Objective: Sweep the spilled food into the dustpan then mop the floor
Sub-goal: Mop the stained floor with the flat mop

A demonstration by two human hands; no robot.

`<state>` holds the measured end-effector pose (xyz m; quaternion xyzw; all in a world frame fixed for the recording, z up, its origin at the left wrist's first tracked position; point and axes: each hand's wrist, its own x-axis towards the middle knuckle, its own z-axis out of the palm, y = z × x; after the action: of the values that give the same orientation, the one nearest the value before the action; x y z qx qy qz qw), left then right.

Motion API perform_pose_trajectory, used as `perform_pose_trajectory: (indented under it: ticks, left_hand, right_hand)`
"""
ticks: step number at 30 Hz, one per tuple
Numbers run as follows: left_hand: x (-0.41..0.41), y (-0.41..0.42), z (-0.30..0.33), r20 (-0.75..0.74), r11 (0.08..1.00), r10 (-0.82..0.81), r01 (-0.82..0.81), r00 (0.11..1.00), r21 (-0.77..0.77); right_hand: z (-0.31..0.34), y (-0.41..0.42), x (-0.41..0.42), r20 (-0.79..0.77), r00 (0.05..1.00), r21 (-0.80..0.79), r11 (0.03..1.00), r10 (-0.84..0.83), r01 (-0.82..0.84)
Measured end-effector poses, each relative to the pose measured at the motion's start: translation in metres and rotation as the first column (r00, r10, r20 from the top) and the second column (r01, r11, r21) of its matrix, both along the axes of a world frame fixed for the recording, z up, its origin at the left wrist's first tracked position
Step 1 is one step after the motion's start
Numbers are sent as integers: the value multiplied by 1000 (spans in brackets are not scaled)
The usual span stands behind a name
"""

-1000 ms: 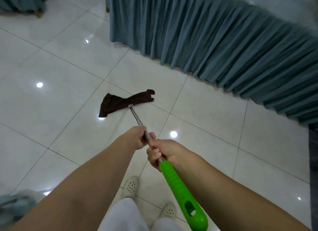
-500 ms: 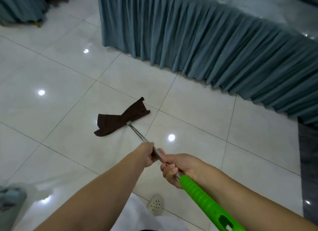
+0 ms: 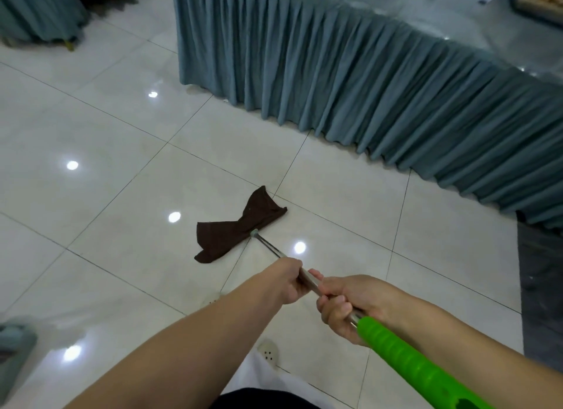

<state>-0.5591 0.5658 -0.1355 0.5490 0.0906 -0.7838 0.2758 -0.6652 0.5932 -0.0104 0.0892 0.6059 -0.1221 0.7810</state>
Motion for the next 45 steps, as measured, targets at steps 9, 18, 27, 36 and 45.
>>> perform_pose_trajectory:
  ticks: [9,18,27,36,45]
  left_hand:
    - [41,-31,-7,0,998,67,-67,998,19]
    - [101,-116,-11,50,991,124,-121,991,-56]
    - [210,-230,-39,46,978,209,-209,977,-6]
    - [297,-304,-45,-79,931,362,-364,929,-8]
    - [376,-315,-55,-95,860,510,-510,855,34]
  right_hand:
    - [-3,-39,40,-24,992,-24,992,121,-122]
    - [-14,-129,93,-42,976,-42,975,216,-218]
    - [-41,-239,201,-24,970,-79,967,240,-242]
    - [-46,-329,287,-114,874,-129,866,471,-484]
    - [-61,-352,374,-218,724,-137,713,655,-687]
